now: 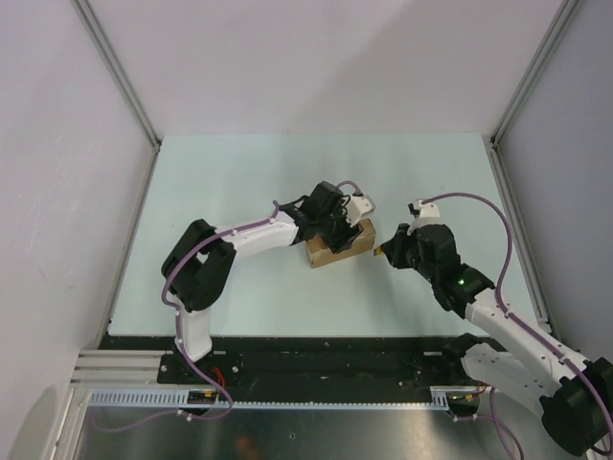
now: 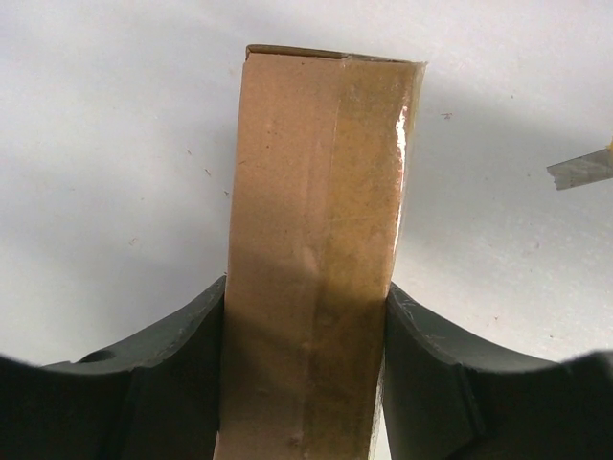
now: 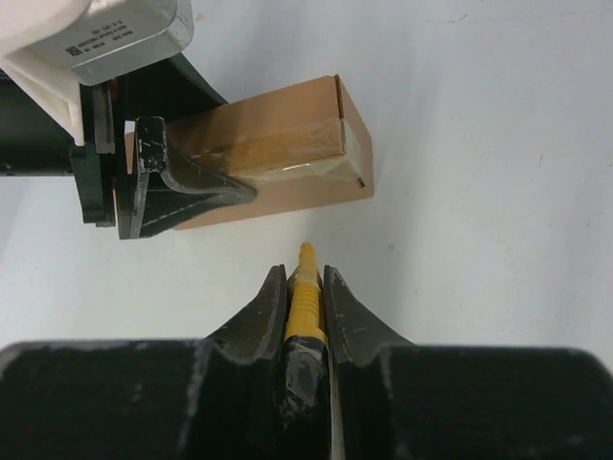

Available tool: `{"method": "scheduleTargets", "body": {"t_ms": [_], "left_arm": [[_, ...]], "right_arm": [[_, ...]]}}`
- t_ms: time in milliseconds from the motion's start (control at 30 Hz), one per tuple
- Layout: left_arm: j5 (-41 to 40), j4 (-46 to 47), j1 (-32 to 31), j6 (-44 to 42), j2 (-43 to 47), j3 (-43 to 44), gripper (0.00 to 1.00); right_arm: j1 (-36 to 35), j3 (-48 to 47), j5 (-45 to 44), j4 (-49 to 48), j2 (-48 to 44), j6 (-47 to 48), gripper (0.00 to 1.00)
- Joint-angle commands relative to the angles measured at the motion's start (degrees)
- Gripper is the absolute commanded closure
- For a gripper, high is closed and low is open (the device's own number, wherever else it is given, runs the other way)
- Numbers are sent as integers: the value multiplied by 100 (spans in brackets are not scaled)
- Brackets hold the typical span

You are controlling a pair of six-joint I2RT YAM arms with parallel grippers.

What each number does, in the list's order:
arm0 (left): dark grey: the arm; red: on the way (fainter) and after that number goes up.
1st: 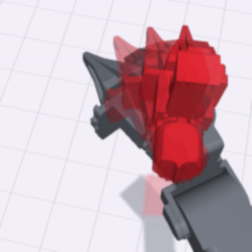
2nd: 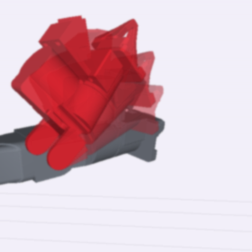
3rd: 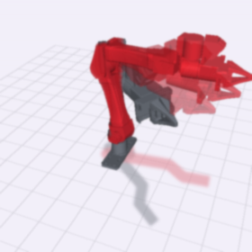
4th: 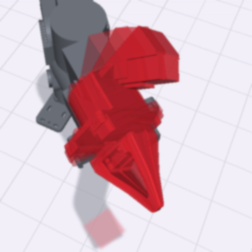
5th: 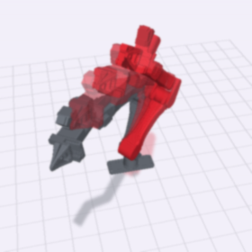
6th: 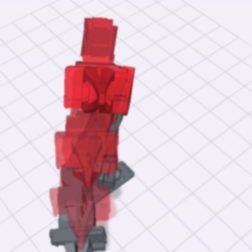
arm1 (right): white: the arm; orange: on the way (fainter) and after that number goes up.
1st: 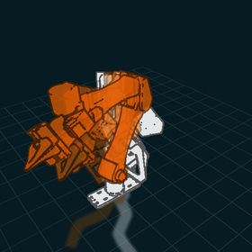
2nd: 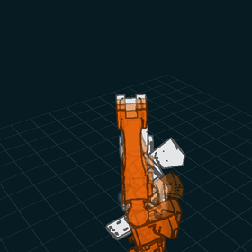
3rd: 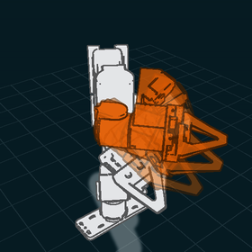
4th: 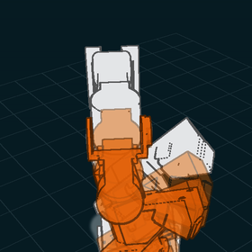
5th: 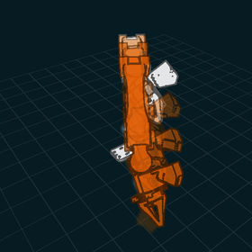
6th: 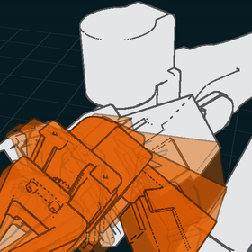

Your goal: Unpack the express box

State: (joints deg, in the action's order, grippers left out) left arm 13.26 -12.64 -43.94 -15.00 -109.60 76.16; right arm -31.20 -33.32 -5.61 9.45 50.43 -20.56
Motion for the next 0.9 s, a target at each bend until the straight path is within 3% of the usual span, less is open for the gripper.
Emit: {"method": "scheduleTargets", "body": {"t_ms": [0,67,100,200,400,567,667,867], "left_arm": [[-201,-572,140,59,-123,-154,48],[-157,-572,140,155,-9,-102,38],[-122,-581,140,182,26,-67,28],[-69,-590,140,278,237,48,16],[220,-757,158,489,685,540,9],[406,-766,342,806,984,751,8],[55,-766,640,1235,994,839,9],[-551,-792,1483,2509,704,594,27]], "right_arm": [[53,-34,33,-356,-16,-220,100],[53,-43,51,-383,28,-282,100],[53,-43,68,-374,80,-291,100],[53,-34,51,-313,203,-335,100],[18,1,-28,-216,335,-510,100],[-70,168,16,-374,528,-801,100],[-132,247,-37,-567,782,-941,100],[-132,177,-484,-1305,1336,-1213,100]]}}
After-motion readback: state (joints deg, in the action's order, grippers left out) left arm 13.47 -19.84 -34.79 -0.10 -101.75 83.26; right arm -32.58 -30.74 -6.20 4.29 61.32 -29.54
